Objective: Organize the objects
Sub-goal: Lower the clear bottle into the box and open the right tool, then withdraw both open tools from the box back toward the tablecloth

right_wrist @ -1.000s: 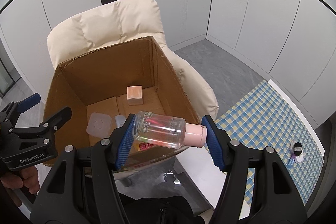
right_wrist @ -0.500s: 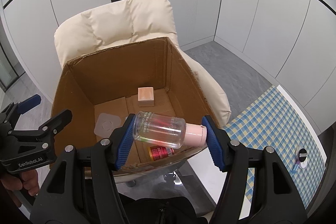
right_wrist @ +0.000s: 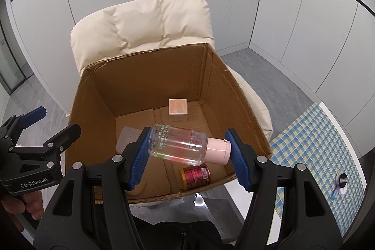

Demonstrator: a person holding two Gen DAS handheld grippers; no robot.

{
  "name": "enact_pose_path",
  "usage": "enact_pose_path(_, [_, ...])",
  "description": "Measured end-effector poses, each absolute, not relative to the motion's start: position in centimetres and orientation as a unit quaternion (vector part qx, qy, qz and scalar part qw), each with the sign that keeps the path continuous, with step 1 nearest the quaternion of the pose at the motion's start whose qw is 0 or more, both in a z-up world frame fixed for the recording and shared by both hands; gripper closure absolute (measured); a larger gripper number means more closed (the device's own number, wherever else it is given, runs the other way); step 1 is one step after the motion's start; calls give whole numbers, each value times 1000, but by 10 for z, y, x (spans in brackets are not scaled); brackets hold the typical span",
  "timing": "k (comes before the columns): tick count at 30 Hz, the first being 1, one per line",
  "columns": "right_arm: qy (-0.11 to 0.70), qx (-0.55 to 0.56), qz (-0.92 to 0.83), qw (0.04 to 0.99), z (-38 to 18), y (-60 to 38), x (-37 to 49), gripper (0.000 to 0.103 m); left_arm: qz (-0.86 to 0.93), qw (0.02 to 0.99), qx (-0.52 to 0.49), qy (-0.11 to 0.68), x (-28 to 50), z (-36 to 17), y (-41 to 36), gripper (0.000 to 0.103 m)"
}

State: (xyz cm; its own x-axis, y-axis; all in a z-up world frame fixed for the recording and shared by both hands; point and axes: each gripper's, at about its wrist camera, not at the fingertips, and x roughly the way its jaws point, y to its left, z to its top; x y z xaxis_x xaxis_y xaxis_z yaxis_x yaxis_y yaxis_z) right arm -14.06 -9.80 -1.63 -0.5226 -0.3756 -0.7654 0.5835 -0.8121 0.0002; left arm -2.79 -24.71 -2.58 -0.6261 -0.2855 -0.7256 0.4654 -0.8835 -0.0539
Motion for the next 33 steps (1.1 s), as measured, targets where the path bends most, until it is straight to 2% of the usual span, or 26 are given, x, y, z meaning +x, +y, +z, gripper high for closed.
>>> enact_pose_path(15, [131,405,-862,277,-19,-104,-142,37,-891,210,381,127,-27,-26,-251,0])
enact_pose_path(17, [128,404,-863,275,-19,-102,-144,27,-891,210,381,126,-27,-26,-251,0])
enact_pose_path(19, [123,399,-868,269,-17,-99,-146,10,-891,210,382,126,-28,-27,-251,0])
enact_pose_path(22, [123,399,-871,258,-17,-95,-150,2,-891,211,383,126,-28,-28,-251,0])
enact_pose_path(33, [124,410,-874,231,-21,-77,-159,0,-888,197,391,138,-39,-32,-245,0])
